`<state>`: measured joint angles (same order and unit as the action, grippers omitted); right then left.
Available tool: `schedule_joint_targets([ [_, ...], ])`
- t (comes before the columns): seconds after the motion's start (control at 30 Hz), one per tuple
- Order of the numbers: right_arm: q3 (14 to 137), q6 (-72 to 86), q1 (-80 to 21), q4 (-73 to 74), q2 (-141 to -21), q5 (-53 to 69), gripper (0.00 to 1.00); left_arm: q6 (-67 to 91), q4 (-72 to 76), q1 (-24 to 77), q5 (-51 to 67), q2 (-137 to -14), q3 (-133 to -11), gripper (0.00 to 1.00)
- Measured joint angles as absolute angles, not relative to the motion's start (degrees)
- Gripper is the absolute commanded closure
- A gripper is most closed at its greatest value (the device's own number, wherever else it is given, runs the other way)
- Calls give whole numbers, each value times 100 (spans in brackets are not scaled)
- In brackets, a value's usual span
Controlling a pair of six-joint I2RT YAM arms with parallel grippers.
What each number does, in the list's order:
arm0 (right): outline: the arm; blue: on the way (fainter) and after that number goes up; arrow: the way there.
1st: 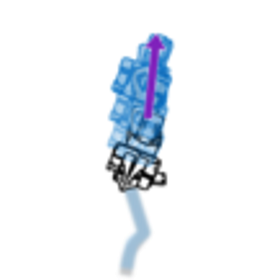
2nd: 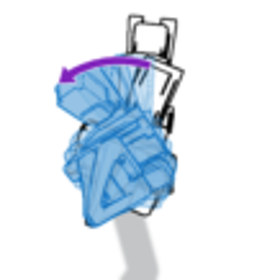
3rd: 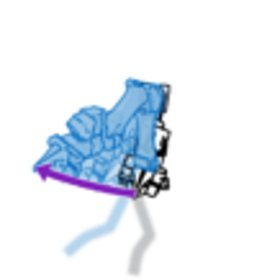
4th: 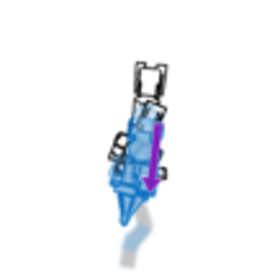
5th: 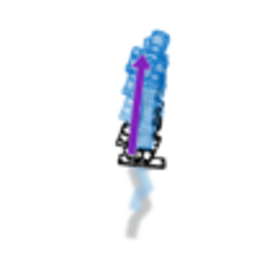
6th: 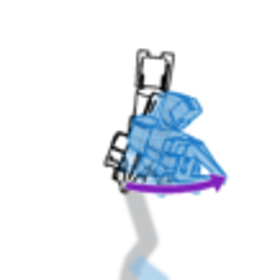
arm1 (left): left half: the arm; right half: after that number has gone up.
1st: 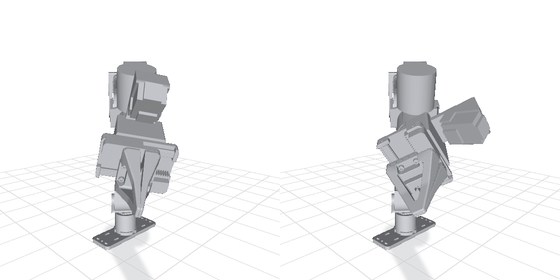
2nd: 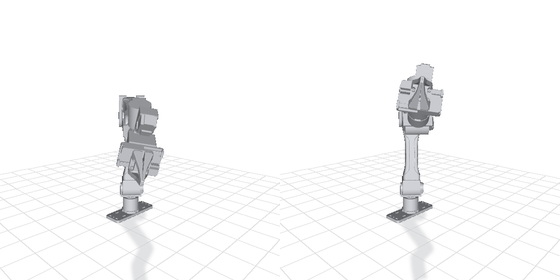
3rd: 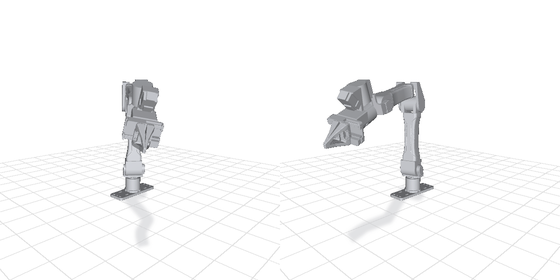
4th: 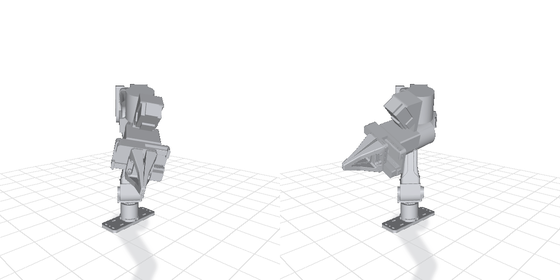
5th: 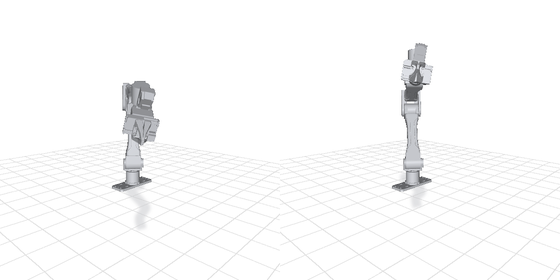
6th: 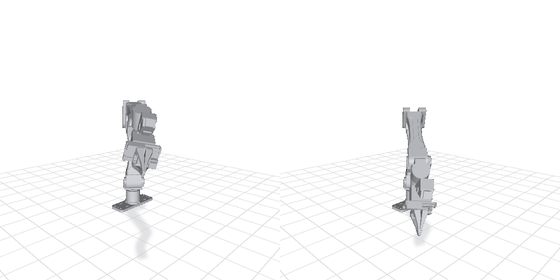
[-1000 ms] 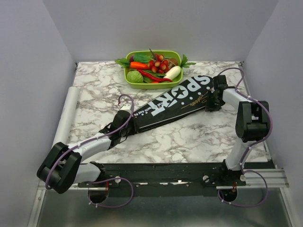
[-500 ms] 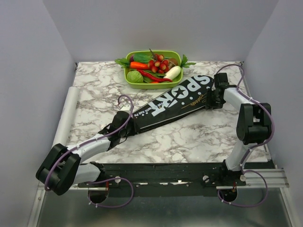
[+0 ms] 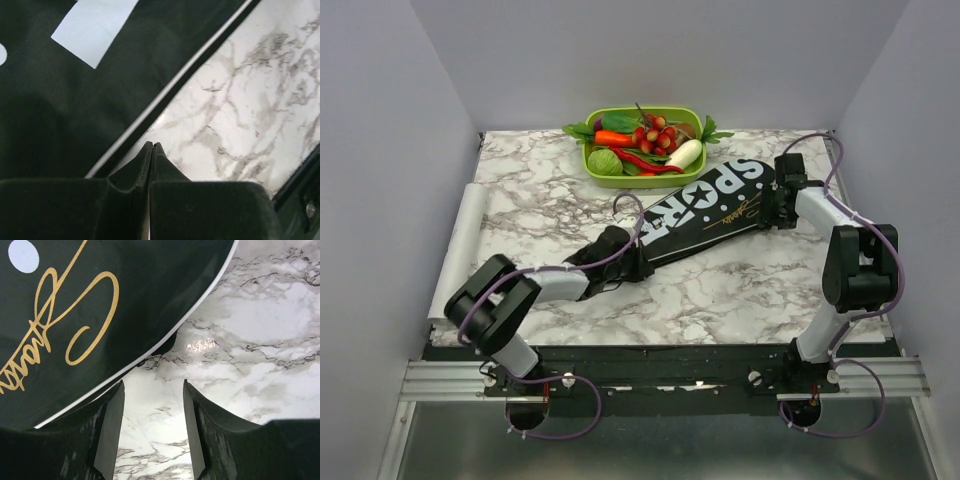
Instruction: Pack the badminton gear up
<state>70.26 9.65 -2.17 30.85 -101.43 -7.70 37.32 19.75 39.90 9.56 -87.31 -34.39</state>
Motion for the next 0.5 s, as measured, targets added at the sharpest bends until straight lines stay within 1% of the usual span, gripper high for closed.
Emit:
schedule_joint_targets([
  [0.17,6980,1083,-217,3065,-10143,-773,43,3841,2364,3887,1061,-9686,-3719,94],
  [0.33,6980,1151,-217,3044,-10145,-696,46,3964,2720,3439,1103,-9843,-3680,94],
  [0.5,6980,1160,-217,3017,-10226,-447,48,3992,2930,2661,1100,-9741,-3457,95],
])
